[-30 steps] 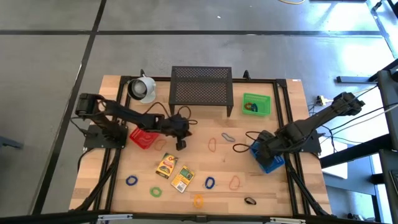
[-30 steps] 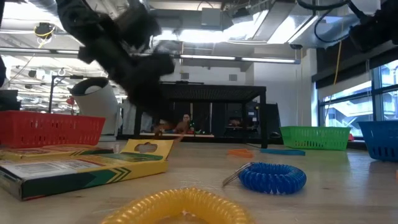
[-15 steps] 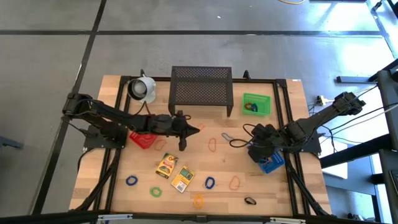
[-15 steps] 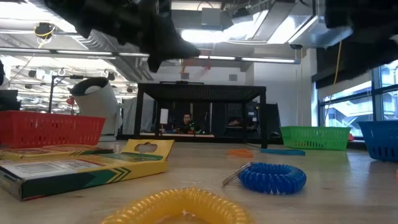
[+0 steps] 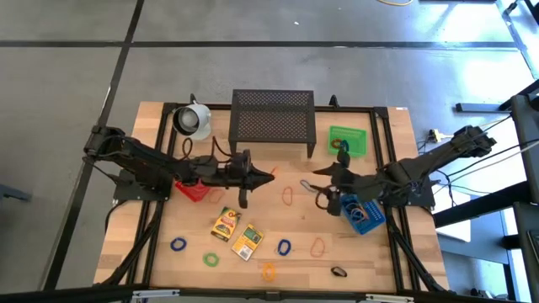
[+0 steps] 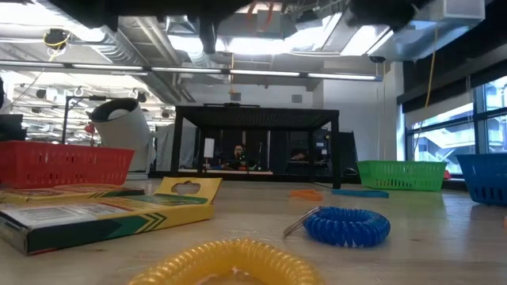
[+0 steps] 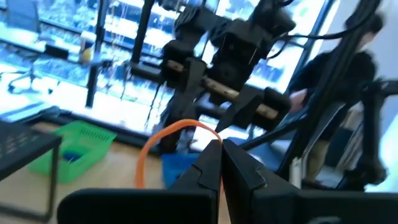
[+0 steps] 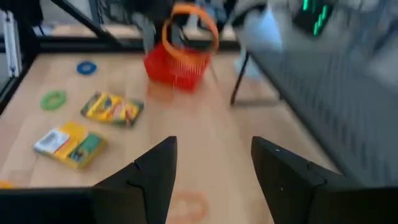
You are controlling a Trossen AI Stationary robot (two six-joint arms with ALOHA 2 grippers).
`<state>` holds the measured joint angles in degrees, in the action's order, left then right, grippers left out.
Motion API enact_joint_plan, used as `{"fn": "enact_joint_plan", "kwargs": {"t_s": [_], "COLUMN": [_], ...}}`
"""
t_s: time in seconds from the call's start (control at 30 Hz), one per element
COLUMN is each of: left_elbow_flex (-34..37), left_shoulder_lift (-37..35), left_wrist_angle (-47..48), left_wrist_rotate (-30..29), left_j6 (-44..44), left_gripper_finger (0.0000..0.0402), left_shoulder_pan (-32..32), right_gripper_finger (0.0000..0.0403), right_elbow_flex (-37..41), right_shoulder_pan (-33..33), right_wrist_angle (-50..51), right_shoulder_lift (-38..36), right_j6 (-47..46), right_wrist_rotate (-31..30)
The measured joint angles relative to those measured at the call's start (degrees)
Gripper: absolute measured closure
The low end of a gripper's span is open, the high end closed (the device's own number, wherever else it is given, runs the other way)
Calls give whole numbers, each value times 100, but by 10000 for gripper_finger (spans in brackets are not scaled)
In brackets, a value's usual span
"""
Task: Pick & Place Office Desk Supplies
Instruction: Put the orange rubber band into the blue bin
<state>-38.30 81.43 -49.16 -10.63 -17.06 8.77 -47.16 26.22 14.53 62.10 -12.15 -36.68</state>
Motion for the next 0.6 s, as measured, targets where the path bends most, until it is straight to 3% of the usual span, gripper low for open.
{"fn": "enact_joint_plan", "kwargs": {"t_s": [0.23,0.6], "left_elbow_flex": [-2,-396], "left_shoulder_lift": [0,209], "left_wrist_angle": [-581,-629], "left_wrist_rotate": [-18,24], "left_j6": [258,823], "left_gripper_finger": [398,398], "left_shoulder_pan": [245,324], "right_gripper_finger": [195,195], "right_elbow_flex": [0,0], "right_shoulder_pan": [-314,-892], "right_wrist_angle": [-1736,-3848], "right_shoulder_lift": [492,1421], "right_j6": [1127,661], "right_wrist_rotate": [7,1177]}}
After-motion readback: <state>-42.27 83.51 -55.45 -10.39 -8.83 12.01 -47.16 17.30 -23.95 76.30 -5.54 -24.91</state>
